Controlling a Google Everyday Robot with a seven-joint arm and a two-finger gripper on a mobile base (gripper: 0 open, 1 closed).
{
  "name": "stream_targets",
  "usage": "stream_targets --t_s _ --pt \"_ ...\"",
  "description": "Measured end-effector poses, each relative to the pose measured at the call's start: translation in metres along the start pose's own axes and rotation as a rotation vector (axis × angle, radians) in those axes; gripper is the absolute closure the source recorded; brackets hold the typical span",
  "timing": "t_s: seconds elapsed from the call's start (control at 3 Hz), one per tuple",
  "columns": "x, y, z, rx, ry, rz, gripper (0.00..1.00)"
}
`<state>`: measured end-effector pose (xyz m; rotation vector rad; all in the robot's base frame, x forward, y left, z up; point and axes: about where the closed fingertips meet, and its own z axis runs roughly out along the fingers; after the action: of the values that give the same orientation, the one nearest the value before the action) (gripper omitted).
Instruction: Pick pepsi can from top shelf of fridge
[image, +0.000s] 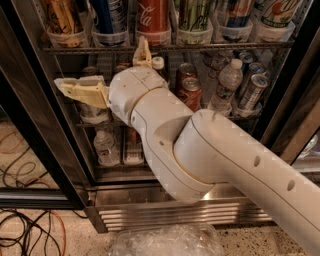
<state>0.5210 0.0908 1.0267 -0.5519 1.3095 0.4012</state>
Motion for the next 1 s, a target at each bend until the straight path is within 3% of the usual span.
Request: stream_targets --t_s 0.33,1.0 --pt "-0.0162 -0.0274 0.0084 0.03 -0.011 -0.036 0.0" --pt "-0.0141 -0.0266 0.007 0.041 -0.004 -0.009 0.0"
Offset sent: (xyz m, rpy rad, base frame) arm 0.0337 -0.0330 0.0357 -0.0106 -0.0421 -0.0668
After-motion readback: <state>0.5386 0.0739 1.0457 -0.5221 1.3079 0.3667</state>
